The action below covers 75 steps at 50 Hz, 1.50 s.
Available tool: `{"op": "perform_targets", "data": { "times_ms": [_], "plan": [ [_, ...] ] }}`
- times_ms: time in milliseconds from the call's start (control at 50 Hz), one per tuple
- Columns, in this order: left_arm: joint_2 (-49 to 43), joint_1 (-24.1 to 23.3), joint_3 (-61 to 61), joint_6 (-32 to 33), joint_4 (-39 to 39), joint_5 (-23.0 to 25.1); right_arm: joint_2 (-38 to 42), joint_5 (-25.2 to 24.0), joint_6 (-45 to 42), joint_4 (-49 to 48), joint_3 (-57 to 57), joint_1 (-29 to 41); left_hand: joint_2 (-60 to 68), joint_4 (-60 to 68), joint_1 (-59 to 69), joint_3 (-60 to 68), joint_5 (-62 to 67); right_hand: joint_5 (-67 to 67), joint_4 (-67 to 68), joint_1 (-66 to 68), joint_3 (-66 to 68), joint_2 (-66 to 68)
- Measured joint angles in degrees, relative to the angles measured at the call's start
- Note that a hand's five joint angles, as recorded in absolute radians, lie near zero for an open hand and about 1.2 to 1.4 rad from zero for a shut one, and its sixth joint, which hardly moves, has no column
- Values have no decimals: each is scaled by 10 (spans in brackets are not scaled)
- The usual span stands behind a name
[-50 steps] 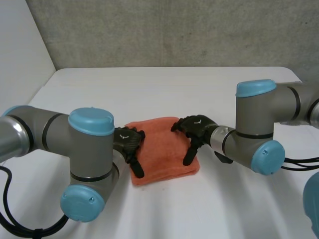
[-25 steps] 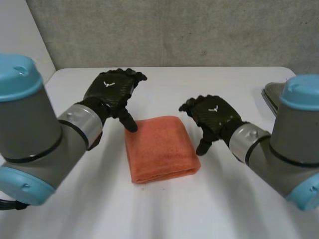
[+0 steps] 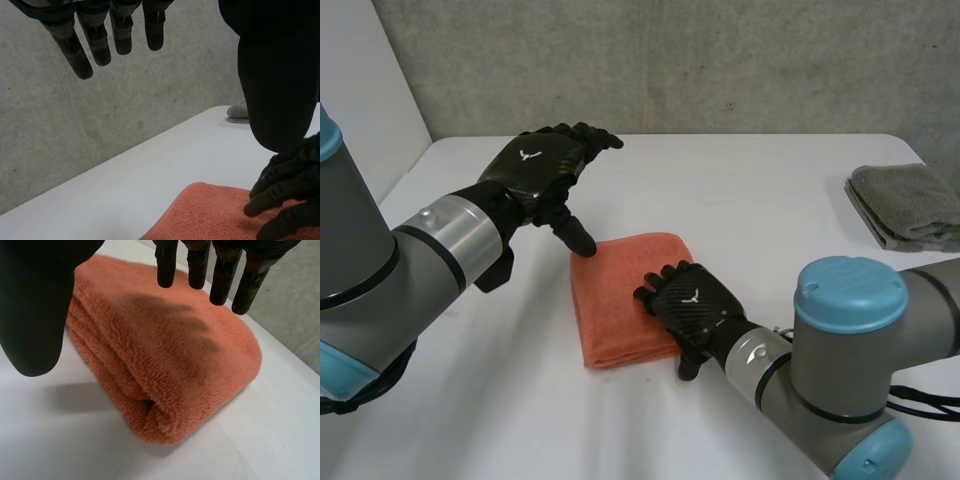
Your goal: Fold the laundry.
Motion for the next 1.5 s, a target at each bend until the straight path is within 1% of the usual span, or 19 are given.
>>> {"op": "perform_targets", "data": {
  "times_ms": [260,320,400,560,1000,1060,1080,1140,1180,1300,1380,1420,1440,1500],
  "plan": [
    [0,-2,0,1,-4,-2,53,6,-27,-51,-22,17,0,0,0,0,0,14,2,18,24,20],
    [0,-2,0,0,-4,-2,63,12,-31,-55,-30,19,0,0,0,0,0,44,47,54,60,55],
    [-1,-2,0,0,-4,-2,76,19,-36,-57,-41,20,0,0,0,0,0,59,66,73,76,62],
    [-1,-2,-1,-1,-4,-2,97,24,-45,-59,-61,20,0,0,0,0,0,93,107,104,120,115],
    [-1,-1,-2,-1,-4,0,130,30,-46,-59,-115,20,0,0,0,0,0,113,130,120,137,129],
    [-1,-1,-3,-1,-4,0,134,31,-46,-59,-120,20,0,0,0,0,0,118,141,122,149,148],
    [-1,0,-4,-1,-4,1,136,31,-46,-59,-123,20,0,0,0,0,0,157,209,186,223,222],
    [-1,0,-5,-1,-4,1,139,32,-46,-59,-127,20,0,0,0,0,0,186,246,206,257,255],
    [-1,0,-6,-1,-4,1,140,32,-46,-59,-132,20,0,0,0,0,0,264,311,242,323,314],
    [-1,1,-6,-1,-4,1,142,31,-47,-59,-143,20,0,0,0,0,0,330,377,288,385,377],
    [-1,2,-6,-1,-4,1,142,31,-54,-59,-152,20,0,0,0,0,0,387,439,335,441,441],
    [-1,3,-6,-1,-4,1,142,30,-57,-59,-154,20,0,0,0,0,0,387,439,335,441,441],
    [-1,3,-6,-1,-4,1,142,30,-64,-59,-158,20,0,0,0,0,0,420,476,355,471,478],
    [0,4,-6,-1,-4,0,144,30,-82,-59,-165,20,0,0,0,0,0,452,525,378,508,519]
  ]
}}
